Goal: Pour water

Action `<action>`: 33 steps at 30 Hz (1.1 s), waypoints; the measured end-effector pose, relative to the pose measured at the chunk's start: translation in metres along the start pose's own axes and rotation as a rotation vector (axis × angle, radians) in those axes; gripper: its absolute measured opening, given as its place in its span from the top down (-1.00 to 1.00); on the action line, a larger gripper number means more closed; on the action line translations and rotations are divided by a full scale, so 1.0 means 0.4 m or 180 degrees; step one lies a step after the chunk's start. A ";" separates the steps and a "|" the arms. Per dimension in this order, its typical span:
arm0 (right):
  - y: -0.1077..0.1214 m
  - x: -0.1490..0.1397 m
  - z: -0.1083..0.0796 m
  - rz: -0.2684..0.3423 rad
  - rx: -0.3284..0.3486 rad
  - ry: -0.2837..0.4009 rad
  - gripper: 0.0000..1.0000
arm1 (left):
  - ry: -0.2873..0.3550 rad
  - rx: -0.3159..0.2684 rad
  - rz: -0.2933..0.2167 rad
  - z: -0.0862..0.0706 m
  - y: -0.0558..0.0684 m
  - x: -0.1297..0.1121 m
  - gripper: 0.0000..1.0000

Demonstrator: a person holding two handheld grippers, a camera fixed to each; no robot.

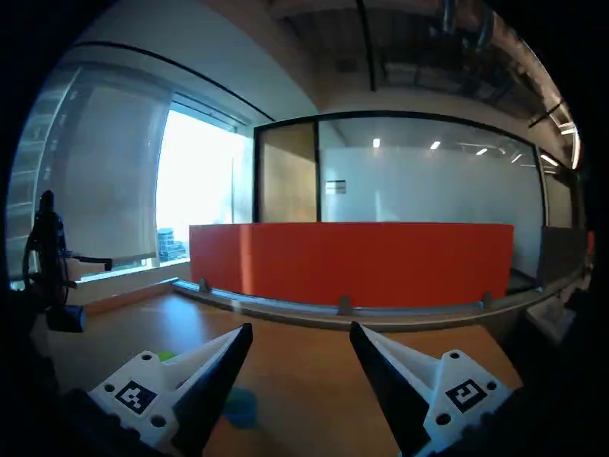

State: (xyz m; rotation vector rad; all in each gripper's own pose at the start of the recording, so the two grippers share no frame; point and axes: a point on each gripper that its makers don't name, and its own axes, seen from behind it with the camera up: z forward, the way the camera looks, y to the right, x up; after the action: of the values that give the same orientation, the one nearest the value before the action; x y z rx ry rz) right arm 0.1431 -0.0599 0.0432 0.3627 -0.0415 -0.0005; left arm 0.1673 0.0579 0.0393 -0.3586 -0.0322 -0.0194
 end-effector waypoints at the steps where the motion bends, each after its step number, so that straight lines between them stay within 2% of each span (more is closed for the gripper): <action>1: -0.010 0.001 0.003 0.0002 0.0063 -0.0006 -0.99 | 0.0003 -0.0057 0.0003 0.002 0.008 0.001 -0.86; 8: -0.067 0.022 0.014 0.0056 0.0411 0.0021 -0.99 | 0.0019 -0.0291 -0.0018 0.007 0.038 0.006 -0.86; 12: -0.078 0.015 0.021 0.0042 0.0481 -0.0009 -0.99 | -0.0020 -0.0364 -0.0038 0.013 0.041 -0.006 -0.86; 20: -0.103 -0.001 0.034 -0.0062 0.0620 -0.0115 -0.99 | -0.0127 -0.0481 0.0089 0.021 0.044 -0.038 -0.86; 27: -0.125 -0.025 0.044 -0.0166 0.0803 -0.0240 -0.99 | -0.0220 -0.0618 0.0131 0.025 0.047 -0.057 -0.86; 33: -0.137 -0.050 0.048 -0.0314 0.0960 -0.0377 -0.99 | -0.0372 -0.0746 0.0263 0.028 0.049 -0.086 -0.86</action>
State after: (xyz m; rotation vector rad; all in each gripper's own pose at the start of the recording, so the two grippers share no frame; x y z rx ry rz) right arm 0.1228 -0.1177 0.0407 0.6660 -0.1418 -0.1145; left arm 0.1332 0.0805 0.0418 -0.5948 -0.1313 0.0802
